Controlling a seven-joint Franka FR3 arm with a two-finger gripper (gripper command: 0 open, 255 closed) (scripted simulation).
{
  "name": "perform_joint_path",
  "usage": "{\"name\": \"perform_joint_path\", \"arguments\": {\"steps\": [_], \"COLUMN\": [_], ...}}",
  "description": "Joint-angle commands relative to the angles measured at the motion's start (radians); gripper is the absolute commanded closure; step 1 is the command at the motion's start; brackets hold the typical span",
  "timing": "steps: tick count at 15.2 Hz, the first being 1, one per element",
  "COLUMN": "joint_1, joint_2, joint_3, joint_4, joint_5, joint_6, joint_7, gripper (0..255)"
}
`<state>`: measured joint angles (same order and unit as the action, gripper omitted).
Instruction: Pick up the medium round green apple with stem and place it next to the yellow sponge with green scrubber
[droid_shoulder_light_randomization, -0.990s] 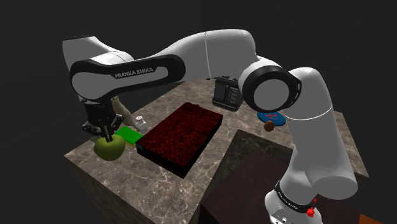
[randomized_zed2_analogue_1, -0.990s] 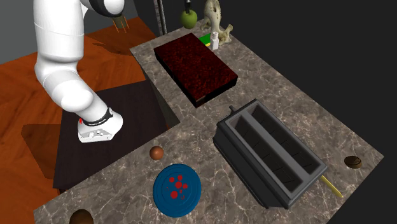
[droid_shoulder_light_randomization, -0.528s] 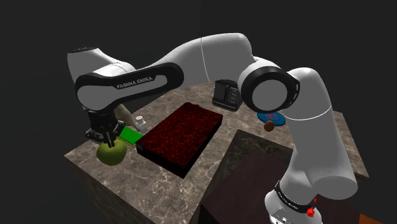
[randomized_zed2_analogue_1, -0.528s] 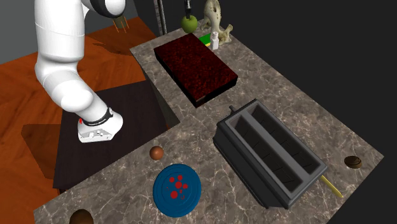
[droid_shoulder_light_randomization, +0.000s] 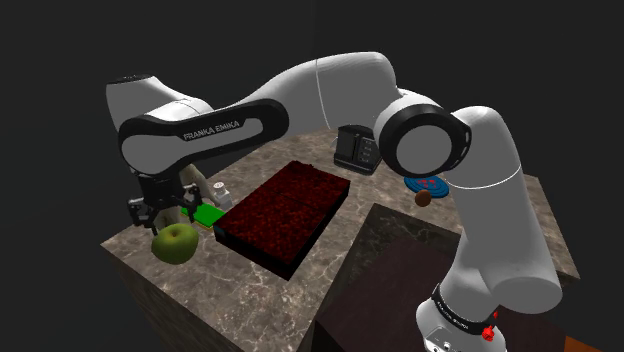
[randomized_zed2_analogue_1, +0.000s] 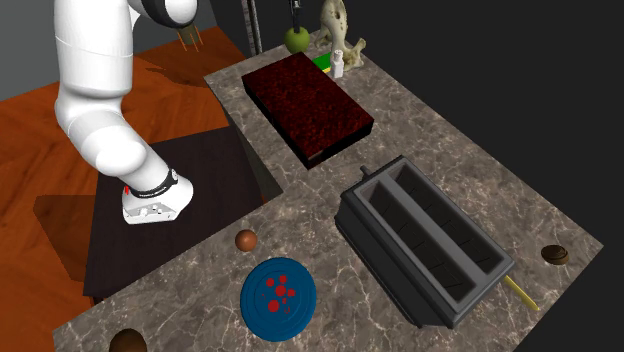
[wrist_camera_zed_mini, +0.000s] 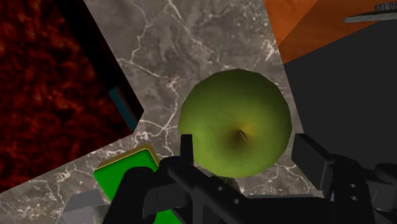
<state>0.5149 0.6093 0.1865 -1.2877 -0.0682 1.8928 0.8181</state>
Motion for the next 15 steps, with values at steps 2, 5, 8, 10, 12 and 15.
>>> {"name": "perform_joint_path", "arguments": {"steps": [2,5,8,10,12,15], "joint_1": [0.000,0.001,0.003,0.003,0.003,0.003], "joint_2": [0.000,-0.009,-0.012,-0.012,-0.012,-0.012], "joint_3": [0.000,0.001,0.002,0.002,0.002,0.002], "joint_4": [0.000,0.053,0.109,0.109,0.109,0.109], "joint_5": [0.000,0.002,0.003,0.003,0.003,0.003], "joint_6": [0.000,-0.062,-0.120,-0.120,-0.120,-0.120], "joint_7": [0.000,-0.002,-0.003,-0.003,-0.003,-0.003], "gripper": [0,0,0,0,0,0]}}
